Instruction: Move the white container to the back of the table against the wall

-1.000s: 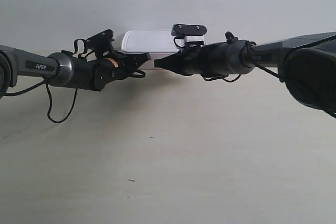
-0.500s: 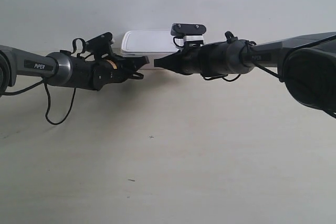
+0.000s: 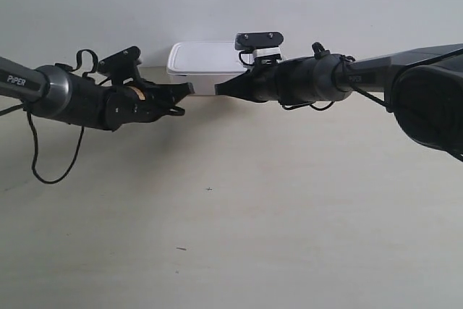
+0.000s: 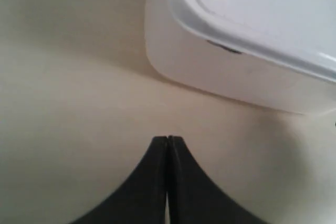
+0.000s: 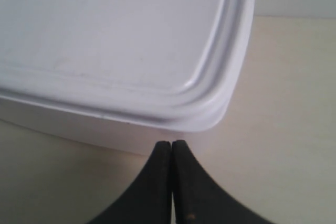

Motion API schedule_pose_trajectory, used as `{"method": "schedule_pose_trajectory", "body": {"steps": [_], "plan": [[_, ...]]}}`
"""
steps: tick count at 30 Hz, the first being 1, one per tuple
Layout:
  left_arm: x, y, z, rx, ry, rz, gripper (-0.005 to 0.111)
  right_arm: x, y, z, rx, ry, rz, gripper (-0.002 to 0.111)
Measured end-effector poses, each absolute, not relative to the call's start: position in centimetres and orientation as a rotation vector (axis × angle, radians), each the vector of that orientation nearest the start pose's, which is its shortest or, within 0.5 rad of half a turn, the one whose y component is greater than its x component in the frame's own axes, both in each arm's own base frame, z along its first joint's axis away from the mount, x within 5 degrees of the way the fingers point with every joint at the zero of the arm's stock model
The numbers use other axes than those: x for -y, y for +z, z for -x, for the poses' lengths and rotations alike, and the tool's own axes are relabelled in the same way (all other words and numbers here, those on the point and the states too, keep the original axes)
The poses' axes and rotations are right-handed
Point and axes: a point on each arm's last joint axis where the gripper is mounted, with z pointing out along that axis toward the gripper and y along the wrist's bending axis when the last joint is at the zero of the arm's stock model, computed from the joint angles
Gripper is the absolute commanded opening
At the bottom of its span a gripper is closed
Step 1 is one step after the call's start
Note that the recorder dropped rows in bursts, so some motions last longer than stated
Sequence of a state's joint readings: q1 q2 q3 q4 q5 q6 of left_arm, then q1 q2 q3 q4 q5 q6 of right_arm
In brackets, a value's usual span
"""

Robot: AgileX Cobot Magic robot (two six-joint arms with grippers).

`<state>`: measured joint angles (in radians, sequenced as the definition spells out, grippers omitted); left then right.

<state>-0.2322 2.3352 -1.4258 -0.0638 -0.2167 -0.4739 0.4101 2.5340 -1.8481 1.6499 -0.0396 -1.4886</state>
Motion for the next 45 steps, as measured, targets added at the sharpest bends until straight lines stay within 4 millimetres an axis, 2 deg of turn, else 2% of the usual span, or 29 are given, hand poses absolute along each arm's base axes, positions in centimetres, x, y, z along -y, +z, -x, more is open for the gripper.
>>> {"method": "schedule_pose_trajectory", "body": {"steps": [17,30,33,38,45], "plan": [[9.2,10.6,-40.4,-2.157,-0.421,0.402,0.000,-21.4,7.8,-50.7,-2.151,0.243,0.324,0.000],[8.8,11.4,-39.1,-2.138,-0.425,0.417,0.000,-21.2,8.1,-50.4,-2.160,0.240,0.313,0.000],[8.5,11.5,-38.2,-2.138,-0.426,0.461,0.000,-20.8,8.7,-49.7,-2.174,0.230,0.309,0.000],[7.8,11.9,-35.7,-2.153,-0.441,0.550,0.000,-19.7,10.2,-47.2,-2.219,0.215,0.313,0.000],[6.8,15.8,-31.4,-2.098,-0.467,0.542,0.000,-17.9,14.4,-43.0,-2.238,0.219,0.298,0.000]]}}
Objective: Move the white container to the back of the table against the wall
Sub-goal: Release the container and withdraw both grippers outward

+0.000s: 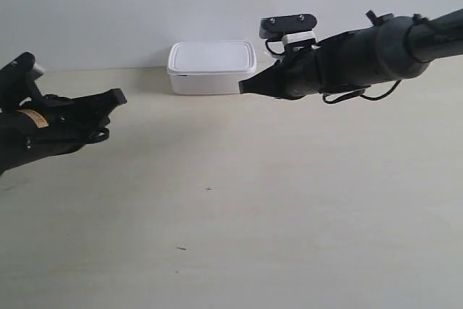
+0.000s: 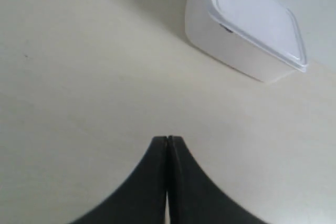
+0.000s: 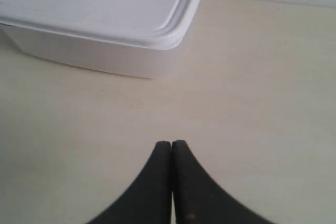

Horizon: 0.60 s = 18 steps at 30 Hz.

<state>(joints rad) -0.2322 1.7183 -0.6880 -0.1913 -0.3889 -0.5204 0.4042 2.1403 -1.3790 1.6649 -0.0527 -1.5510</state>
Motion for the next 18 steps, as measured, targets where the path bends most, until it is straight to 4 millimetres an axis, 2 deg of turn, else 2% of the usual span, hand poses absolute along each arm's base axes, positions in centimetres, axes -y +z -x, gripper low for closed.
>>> {"method": "schedule_pose_trajectory", "body": {"steps": [6,18], "plan": [[5.8,18.7,-26.7,-2.099,-0.473,0.505,0.000,-15.9,18.5,-38.3,-2.230,0.252,0.233,0.000],[4.0,21.6,-17.1,-2.128,-0.504,0.431,0.000,-12.1,25.6,-28.6,-2.102,0.334,0.222,0.000]]}}
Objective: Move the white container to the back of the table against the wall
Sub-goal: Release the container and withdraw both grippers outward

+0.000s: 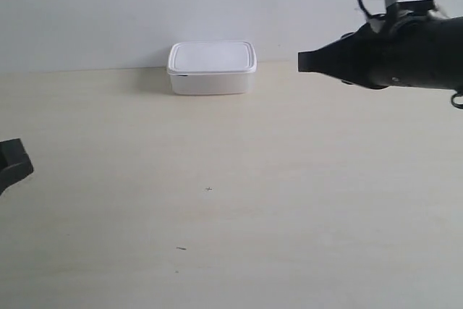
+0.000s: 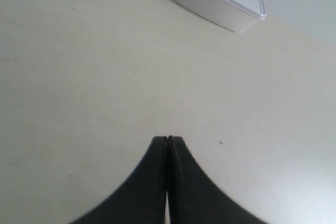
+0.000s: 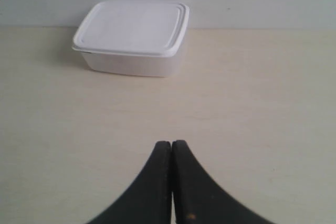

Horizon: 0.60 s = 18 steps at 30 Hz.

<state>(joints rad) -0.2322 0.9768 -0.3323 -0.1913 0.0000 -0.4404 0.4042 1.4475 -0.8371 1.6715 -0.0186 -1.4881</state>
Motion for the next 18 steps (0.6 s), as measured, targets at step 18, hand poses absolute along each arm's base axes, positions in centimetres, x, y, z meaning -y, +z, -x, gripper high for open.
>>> {"method": "schedule_pose_trajectory", "body": {"steps": [18], "plan": [[3.3,24.9,-8.0,-2.113,-0.710,0.397,0.000,-9.0,28.7,-15.8,-1.878,0.681,0.281,0.000]]}}
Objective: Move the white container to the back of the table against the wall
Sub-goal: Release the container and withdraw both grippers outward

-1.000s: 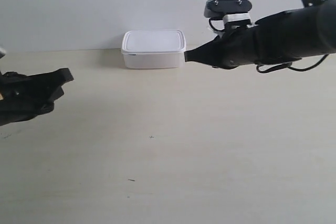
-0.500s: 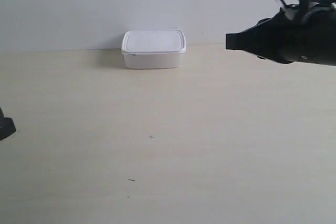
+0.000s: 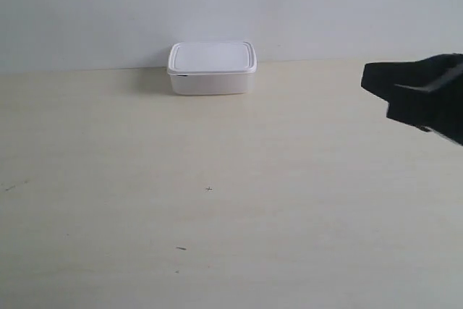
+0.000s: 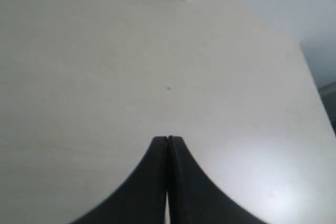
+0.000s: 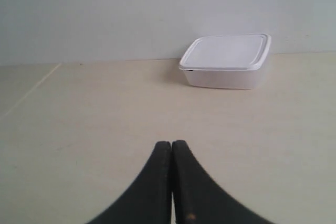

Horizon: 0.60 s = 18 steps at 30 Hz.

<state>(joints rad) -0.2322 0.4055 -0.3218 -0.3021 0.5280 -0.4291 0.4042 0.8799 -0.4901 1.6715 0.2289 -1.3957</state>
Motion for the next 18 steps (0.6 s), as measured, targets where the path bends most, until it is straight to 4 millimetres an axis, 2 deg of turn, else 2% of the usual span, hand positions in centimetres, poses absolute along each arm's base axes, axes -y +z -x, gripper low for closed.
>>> {"method": "schedule_pose_trajectory", "body": {"steps": [6,9,10,14,15,17,18], "plan": [[2.7,26.0,-6.0,-1.963,-0.728,0.333,0.000,-8.4,28.4,-11.9,-1.800,0.830,0.313,0.000],[2.3,25.7,-5.3,-1.902,-0.696,0.300,0.000,-8.2,28.2,-9.5,-1.732,0.928,0.378,0.000],[2.2,25.0,-5.2,-1.883,-0.693,0.301,0.000,-8.2,28.2,-8.3,-1.690,0.973,0.415,0.000],[2.2,23.0,-5.8,-1.810,-0.724,0.343,0.000,-7.8,27.5,-5.7,-1.601,1.058,0.484,0.000],[2.2,22.4,-5.9,-1.804,-0.735,0.361,0.000,-7.7,27.3,-5.4,-1.597,1.067,0.484,0.000],[2.1,19.9,-6.2,-1.795,-0.766,0.431,0.000,-7.6,25.7,-4.9,-1.619,1.087,0.479,0.000],[2.1,19.4,-6.3,-1.790,-0.768,0.443,0.000,-7.5,25.1,-4.8,-1.634,1.086,0.476,0.000]]}}
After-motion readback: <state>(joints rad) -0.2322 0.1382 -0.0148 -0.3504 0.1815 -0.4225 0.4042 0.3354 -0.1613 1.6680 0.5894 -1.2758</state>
